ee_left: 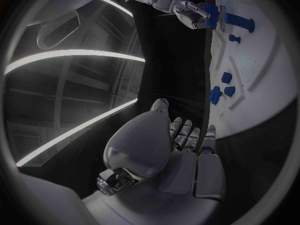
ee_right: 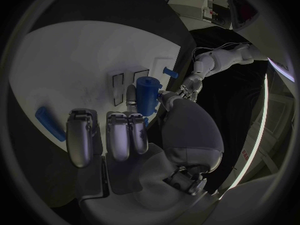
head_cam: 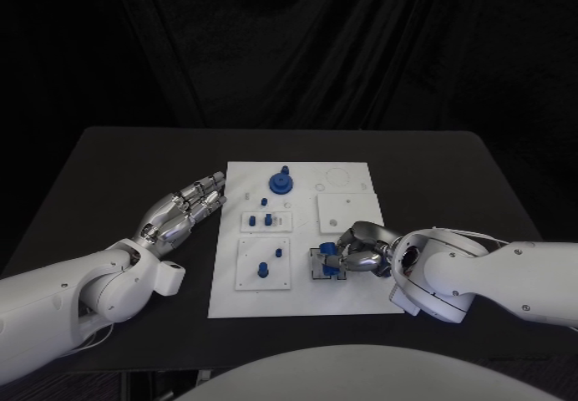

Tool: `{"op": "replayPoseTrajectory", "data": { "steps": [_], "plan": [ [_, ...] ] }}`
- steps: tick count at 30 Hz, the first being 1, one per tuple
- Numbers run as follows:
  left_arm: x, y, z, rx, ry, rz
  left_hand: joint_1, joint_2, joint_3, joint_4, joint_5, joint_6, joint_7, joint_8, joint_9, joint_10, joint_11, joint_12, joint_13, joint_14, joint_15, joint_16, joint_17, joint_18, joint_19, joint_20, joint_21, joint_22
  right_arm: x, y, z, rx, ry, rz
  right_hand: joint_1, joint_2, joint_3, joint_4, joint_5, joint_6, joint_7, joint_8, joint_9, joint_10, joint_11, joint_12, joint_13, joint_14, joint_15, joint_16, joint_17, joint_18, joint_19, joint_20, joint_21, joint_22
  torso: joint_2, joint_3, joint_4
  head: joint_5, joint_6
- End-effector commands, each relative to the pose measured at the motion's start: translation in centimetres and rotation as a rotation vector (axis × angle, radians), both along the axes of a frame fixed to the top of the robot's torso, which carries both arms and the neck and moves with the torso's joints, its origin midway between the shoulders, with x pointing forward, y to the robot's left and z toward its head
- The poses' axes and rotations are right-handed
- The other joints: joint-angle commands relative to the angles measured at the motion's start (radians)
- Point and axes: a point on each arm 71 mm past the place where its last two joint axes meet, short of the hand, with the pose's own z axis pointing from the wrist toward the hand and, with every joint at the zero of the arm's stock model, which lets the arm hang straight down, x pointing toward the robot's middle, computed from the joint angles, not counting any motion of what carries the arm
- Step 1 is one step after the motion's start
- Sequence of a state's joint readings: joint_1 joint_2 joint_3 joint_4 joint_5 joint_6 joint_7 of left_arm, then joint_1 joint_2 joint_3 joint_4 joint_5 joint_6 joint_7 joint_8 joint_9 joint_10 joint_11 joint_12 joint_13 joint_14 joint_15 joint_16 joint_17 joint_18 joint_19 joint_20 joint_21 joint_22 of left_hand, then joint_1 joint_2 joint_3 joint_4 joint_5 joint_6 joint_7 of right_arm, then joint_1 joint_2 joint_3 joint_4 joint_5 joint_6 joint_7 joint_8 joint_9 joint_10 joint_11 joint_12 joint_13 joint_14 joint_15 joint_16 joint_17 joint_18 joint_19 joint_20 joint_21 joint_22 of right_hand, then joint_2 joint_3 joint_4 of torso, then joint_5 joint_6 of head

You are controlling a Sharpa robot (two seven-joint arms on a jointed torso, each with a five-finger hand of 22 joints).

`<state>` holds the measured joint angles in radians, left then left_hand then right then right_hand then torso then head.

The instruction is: Assemble the parts on the task board

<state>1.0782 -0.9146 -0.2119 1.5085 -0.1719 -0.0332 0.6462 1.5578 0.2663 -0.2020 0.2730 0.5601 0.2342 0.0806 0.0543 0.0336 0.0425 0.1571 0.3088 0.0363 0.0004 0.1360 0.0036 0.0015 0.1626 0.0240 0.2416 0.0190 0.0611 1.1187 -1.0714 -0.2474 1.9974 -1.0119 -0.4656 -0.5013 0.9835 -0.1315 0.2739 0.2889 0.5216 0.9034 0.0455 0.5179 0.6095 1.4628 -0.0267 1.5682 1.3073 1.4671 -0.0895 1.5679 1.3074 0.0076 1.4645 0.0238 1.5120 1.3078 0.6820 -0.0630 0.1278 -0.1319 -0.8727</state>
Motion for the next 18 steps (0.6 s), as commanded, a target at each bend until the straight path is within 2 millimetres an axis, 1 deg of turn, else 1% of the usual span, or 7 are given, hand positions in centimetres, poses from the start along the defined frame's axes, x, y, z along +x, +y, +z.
{"op": "replayPoseTrajectory", "data": {
  "steps": [1, 2, 5, 10, 13, 16, 18],
  "plan": [
    [-0.06, -0.21, 0.02, -0.014, 0.004, -0.012, 0.01, 0.001, 0.004, 0.0, 0.005, 0.001, 0.003, 0.004, 0.001, -0.001, 0.009, 0.003, 0.001, 0.0, 0.005, -0.004, -0.002, 0.014, 0.002, 0.006, 0.001, 0.001, 0.07, -0.01, 0.03, -0.015, -0.009, 0.004, -0.024, 0.005, -0.04, 0.001, -0.017, 0.0, 0.005, -0.005, -0.003, 0.108, 0.006, 0.003, 0.263, 0.102, 0.009, 0.0, 0.257, 0.013, 0.068, 0.007, -0.007, 0.236, -0.001, 0.0, -0.0027, 0.004, 0.0],
    [-0.06, -0.22, 0.02, -0.014, 0.004, -0.012, 0.01, 0.001, 0.004, 0.0, 0.005, 0.001, 0.003, 0.004, 0.001, -0.001, 0.009, 0.003, 0.001, 0.0, 0.005, -0.004, -0.002, 0.014, 0.002, 0.006, 0.001, 0.001, 0.08, 0.0, 0.02, -0.016, -0.009, 0.003, -0.026, 0.008, -0.048, 0.001, -0.024, -0.001, 0.005, -0.006, -0.003, 0.108, 0.006, 0.003, 0.263, 0.102, 0.009, -0.001, 0.256, 0.013, 0.068, 0.007, -0.008, 0.236, -0.001, 0.0005, -0.0031, 0.005, 0.0],
    [-0.04, -0.25, -0.01, -0.013, 0.006, -0.013, 0.011, 0.001, 0.005, 0.0, 0.005, 0.002, 0.004, 0.005, 0.001, -0.001, 0.008, 0.003, 0.001, 0.0, 0.005, -0.004, -0.002, 0.014, 0.002, 0.006, 0.001, 0.0, 0.09, -0.03, -0.02, -0.02, -0.006, 0.003, -0.051, 0.026, -0.095, 0.003, -0.092, -0.001, 0.005, -0.01, -0.006, 0.108, 0.006, 0.003, 0.263, 0.101, 0.009, -0.002, 0.251, 0.014, 0.066, 0.007, -0.013, 0.234, -0.001, 0.0005, -0.0029, 0.005, 0.0],
    [-0.01, -0.28, -0.05, -0.012, 0.008, -0.015, 0.011, 0.001, 0.005, 0.0, 0.005, 0.002, 0.004, 0.005, 0.001, -0.001, 0.008, 0.003, 0.001, 0.0, 0.005, -0.004, -0.002, 0.014, 0.002, 0.006, 0.001, 0.0, 0.09, -0.1, -0.01, -0.031, -0.009, 0.006, -0.076, 0.04, -0.138, 0.004, -0.137, 0.001, 0.005, -0.012, -0.008, 0.108, 0.006, 0.003, 0.263, 0.101, 0.009, -0.003, 0.249, 0.014, 0.065, 0.007, -0.015, 0.234, -0.002, 0.0008, -0.0004, 0.003, 0.0],
    [0.01, -0.31, -0.08, -0.011, 0.01, -0.017, 0.011, 0.001, 0.005, 0.0, 0.005, 0.002, 0.004, 0.005, 0.001, -0.001, 0.008, 0.003, 0.001, 0.0, 0.005, -0.004, -0.002, 0.014, 0.002, 0.006, 0.001, 0.0, 0.08, -0.15, -0.03, -0.038, -0.009, 0.009, -0.093, 0.05, -0.175, 0.004, -0.18, 0.002, 0.005, -0.013, -0.009, 0.108, 0.006, 0.003, 0.263, 0.1, 0.008, -0.004, 0.248, 0.015, 0.065, 0.007, -0.017, 0.233, -0.003, 0.0012, -0.0006, 0.003, 0.0],
    [0.03, -0.32, -0.13, -0.01, 0.014, -0.019, 0.011, 0.002, 0.007, 0.001, 0.003, 0.007, 0.009, 0.006, 0.002, -0.001, 0.008, 0.002, 0.001, 0.0, 0.007, -0.004, -0.002, 0.014, 0.002, 0.007, 0.001, 0.0, 0.05, -0.21, -0.08, -0.046, -0.002, 0.014, -0.094, 0.054, -0.191, 0.004, -0.2, 0.003, 0.005, -0.013, -0.01, 0.108, 0.006, 0.003, 0.263, 0.101, 0.008, -0.003, 0.249, 0.014, 0.066, 0.007, -0.015, 0.234, -0.003, 0.001, -0.0013, 0.003, 0.0],
    [0.03, -0.33, -0.16, -0.009, 0.016, -0.02, 0.011, 0.002, 0.007, 0.001, 0.003, 0.007, 0.009, 0.006, 0.002, -0.001, 0.008, 0.002, 0.001, 0.0, 0.007, -0.004, -0.002, 0.014, 0.002, 0.007, 0.001, 0.0, 0.02, -0.24, -0.09, -0.049, 0.0, 0.015, -0.092, 0.057, -0.212, 0.004, -0.231, 0.003, 0.004, -0.014, -0.01, 0.108, 0.006, 0.003, 0.263, 0.101, 0.008, -0.003, 0.249, 0.014, 0.066, 0.007, -0.015, 0.234, -0.003, 0.0007, -0.0021, 0.005, 0.0]
  ]
}}
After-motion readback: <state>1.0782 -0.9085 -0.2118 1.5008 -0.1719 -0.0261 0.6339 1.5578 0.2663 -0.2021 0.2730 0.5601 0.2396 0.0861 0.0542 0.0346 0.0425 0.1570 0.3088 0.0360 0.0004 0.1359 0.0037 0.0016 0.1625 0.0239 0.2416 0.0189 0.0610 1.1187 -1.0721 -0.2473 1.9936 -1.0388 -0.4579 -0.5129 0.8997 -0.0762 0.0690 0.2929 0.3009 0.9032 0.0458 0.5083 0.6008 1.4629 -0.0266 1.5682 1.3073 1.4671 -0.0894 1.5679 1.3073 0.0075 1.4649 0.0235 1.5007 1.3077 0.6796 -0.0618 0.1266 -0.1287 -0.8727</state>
